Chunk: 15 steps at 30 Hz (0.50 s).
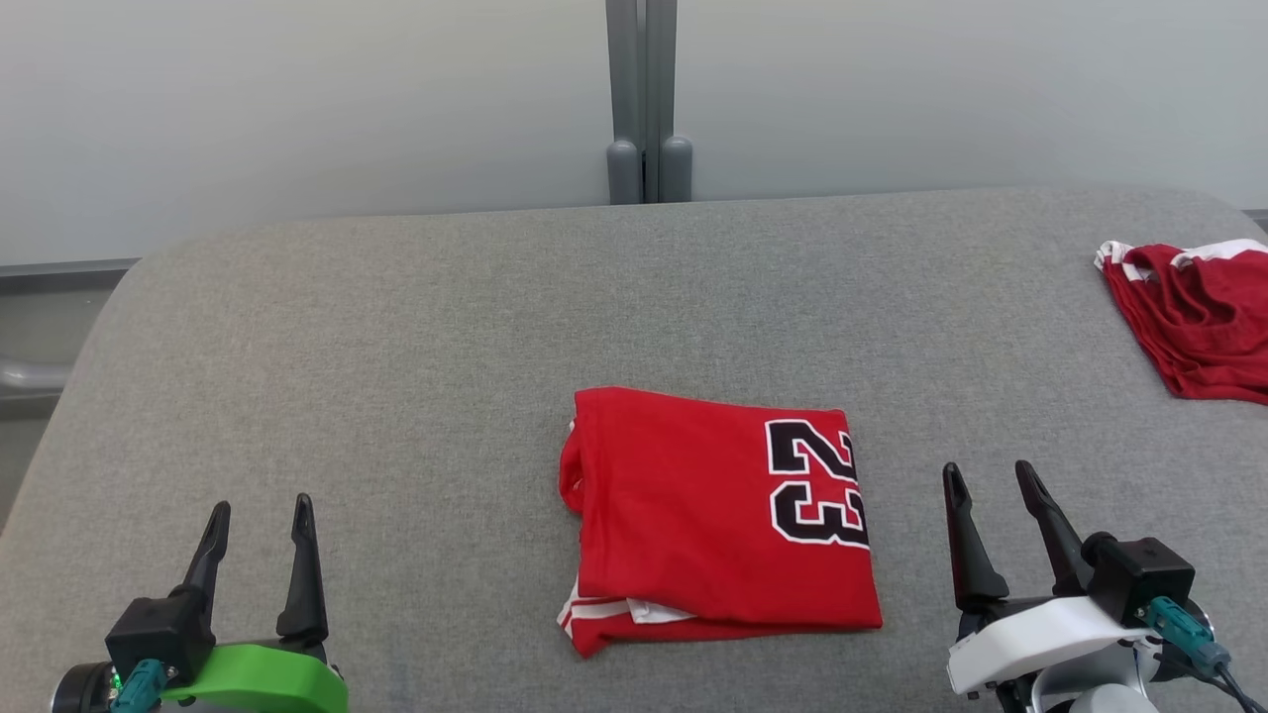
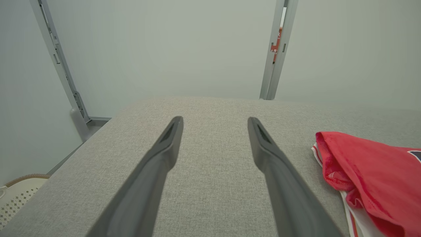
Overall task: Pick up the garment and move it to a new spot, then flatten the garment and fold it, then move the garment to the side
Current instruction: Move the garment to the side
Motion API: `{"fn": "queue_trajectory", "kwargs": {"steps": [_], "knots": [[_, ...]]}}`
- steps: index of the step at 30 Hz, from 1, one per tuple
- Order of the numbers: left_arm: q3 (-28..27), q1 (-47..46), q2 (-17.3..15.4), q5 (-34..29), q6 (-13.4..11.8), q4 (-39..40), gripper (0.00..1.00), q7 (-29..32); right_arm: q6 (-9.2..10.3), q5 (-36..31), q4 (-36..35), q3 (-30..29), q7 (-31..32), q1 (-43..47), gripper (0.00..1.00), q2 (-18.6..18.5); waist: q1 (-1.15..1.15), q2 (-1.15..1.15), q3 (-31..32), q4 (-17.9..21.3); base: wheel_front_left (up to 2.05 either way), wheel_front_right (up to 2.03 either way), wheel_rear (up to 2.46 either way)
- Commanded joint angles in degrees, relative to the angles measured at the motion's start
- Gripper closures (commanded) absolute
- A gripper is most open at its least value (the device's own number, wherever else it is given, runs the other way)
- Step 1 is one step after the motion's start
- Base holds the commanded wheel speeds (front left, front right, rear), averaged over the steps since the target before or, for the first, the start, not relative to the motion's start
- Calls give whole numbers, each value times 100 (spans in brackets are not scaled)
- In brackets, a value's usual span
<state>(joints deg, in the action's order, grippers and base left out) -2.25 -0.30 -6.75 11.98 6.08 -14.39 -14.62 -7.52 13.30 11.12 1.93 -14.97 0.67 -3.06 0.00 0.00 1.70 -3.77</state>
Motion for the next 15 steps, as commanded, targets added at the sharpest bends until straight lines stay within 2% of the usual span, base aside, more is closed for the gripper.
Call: {"fn": "queue_trajectory", "kwargs": {"steps": [1, 15], "knots": [[-4, 111, -52, 70, -15, 18, 0, 13, 9, -37, 13, -2, 0, 38, 0, -7, 0, 0, -5, -2, 0, 0, 0], [58, 48, -114, 98, -61, 0, 0, 17, 9, -103, 96, 191, 14, -312, 0, -38, 0, 0, -66, -52, 0, 0, 0]]}}
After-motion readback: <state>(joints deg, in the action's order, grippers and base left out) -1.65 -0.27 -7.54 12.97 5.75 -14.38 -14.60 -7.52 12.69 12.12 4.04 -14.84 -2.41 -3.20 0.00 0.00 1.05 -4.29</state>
